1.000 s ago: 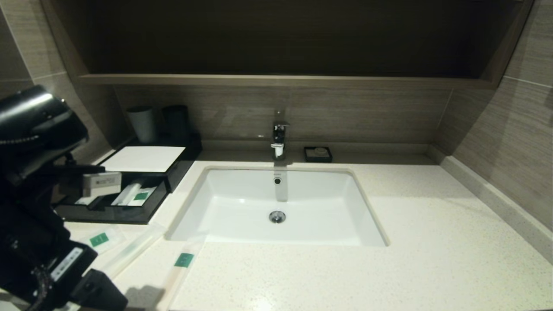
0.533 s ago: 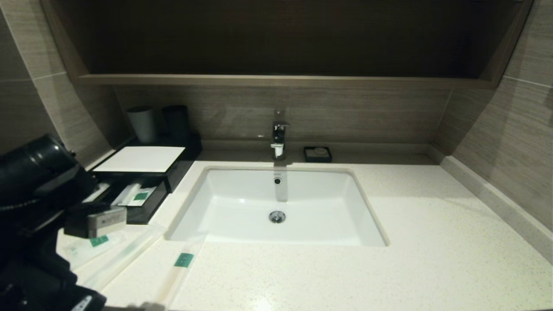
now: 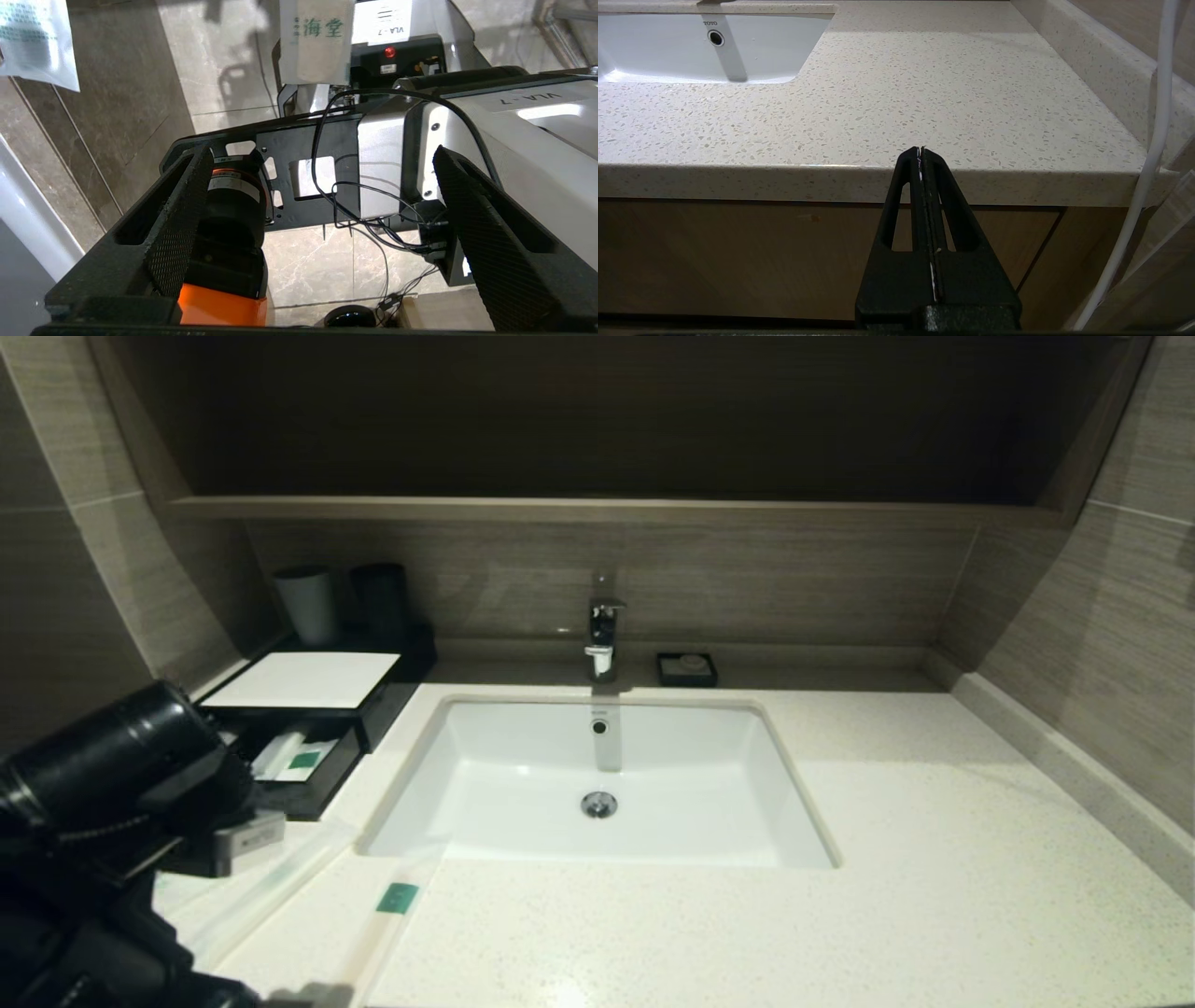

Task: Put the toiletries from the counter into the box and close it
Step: Pick up the bathroom toiletry

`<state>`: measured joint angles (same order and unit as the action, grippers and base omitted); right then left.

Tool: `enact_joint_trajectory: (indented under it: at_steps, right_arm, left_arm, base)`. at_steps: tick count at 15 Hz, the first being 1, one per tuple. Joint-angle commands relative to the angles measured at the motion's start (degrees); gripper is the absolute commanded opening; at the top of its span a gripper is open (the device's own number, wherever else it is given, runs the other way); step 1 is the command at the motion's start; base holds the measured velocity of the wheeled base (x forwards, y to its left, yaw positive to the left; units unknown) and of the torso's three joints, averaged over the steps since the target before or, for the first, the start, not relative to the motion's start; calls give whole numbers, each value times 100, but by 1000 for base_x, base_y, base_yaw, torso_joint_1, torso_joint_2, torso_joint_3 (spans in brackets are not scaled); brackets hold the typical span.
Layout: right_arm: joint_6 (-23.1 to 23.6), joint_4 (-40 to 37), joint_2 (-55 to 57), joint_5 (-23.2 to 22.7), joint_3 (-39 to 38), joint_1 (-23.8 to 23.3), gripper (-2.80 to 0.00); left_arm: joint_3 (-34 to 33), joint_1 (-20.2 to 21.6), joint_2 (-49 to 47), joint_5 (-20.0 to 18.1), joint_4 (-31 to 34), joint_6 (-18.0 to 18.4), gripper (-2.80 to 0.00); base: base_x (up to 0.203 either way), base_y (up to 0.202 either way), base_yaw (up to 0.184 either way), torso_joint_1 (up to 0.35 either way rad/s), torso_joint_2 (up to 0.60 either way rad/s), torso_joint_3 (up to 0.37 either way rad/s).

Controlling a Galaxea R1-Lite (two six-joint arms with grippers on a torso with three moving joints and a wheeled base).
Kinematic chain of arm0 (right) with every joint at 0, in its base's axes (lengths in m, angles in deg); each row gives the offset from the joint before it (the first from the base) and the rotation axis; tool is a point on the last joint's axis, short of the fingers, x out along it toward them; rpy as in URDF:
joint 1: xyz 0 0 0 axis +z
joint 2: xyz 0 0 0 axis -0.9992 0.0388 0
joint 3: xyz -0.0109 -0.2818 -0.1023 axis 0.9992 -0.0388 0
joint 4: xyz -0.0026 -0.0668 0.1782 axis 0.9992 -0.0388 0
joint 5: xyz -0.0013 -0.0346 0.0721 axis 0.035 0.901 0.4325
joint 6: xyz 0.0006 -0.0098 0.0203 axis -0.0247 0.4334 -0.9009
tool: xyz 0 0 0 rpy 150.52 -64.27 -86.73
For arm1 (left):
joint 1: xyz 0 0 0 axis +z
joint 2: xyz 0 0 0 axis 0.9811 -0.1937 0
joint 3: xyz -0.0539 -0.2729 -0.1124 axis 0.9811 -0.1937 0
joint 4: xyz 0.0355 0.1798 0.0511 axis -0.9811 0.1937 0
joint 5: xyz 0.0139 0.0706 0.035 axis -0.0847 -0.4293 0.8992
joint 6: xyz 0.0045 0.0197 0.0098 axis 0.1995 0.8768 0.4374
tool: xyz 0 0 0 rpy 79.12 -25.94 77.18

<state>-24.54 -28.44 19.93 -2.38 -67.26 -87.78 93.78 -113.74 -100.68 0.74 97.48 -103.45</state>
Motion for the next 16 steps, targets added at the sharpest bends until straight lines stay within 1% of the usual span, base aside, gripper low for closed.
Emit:
enact_joint_trajectory:
  at_steps: [1,6,8,16]
  right_arm:
    - [0,0,0,0,0,0,-280]
    - [0,0,0,0,0,0,-280]
    - [0,0,0,0,0,0,-280]
    - [0,0,0,0,0,0,-280]
  left_arm:
    - [-136,-12,-26,4,12,-61,0]
    - [-569,-43,8,4,-339,-128,0]
    - [-624,-43,-14,4,-416,-314,0]
    - [-792,-159,-218,4,-847,-421,0]
  base:
    - [0,0,0,0,0,0]
    - [0,0,0,0,0,0]
    - [0,0,0,0,0,0]
    - [0,0,0,0,0,0]
